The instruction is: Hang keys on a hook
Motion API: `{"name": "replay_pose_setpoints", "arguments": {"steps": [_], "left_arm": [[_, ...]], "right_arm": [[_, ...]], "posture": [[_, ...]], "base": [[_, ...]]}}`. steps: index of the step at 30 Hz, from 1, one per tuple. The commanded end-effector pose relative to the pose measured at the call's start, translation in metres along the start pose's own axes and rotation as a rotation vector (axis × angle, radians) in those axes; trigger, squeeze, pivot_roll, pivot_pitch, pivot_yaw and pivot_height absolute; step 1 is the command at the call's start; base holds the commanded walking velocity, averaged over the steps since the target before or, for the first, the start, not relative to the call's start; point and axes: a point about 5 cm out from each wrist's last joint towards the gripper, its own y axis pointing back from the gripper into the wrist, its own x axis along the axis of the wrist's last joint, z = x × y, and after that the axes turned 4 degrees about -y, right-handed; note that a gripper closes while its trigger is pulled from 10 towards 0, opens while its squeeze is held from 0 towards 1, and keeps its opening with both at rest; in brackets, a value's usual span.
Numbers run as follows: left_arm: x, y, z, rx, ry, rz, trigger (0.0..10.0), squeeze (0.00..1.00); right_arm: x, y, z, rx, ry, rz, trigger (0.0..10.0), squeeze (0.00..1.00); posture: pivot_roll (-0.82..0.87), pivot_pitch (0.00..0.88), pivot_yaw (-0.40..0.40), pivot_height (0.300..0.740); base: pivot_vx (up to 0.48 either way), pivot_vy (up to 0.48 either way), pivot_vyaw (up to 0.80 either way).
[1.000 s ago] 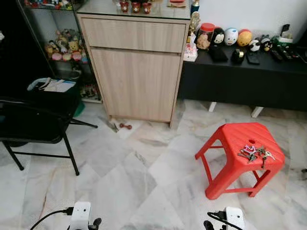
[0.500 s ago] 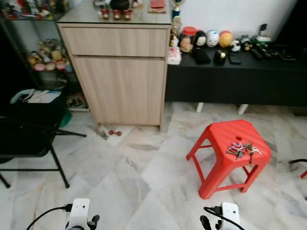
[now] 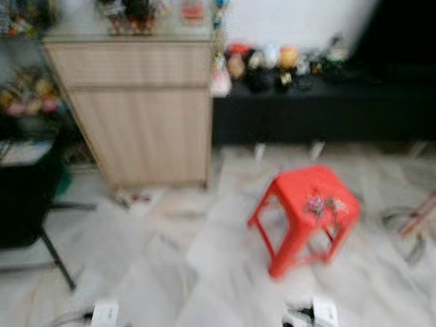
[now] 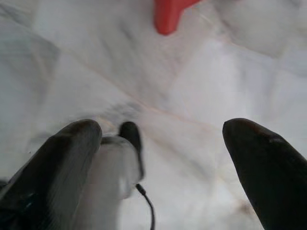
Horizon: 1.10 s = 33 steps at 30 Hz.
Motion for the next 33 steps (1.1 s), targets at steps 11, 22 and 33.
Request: {"name": "replay_pose_setpoints", "arguments": {"steps": [11, 22, 33], "left_arm": [[-0.023, 0.006, 0.008, -0.014, 0.009, -0.07, 10.0, 0.0], [-0.024, 0.007, 0.015, -0.034, 0.015, -0.069, 10.0, 0.0], [-0.022, 0.006, 0.012, -0.03, 0.025, -0.064, 10.0, 0.0]], "right_arm": [[-0.003, 0.003, 0.01, -0.028, -0.022, 0.016, 10.0, 0.0], [-0.003, 0.004, 0.016, -0.043, -0.04, 0.02, 10.0, 0.0], [-0.001, 0.004, 0.013, -0.039, -0.05, 0.03, 10.0, 0.0]], "posture": [[0.08, 0.0, -0.03, 0.74], [0.05, 0.0, -0.026, 0.74], [0.07, 0.0, -0.026, 0.74]], "base": [[0.0, 0.0, -0.54], [0.0, 0.0, 0.0], [0.0, 0.0, 0.0]]}}
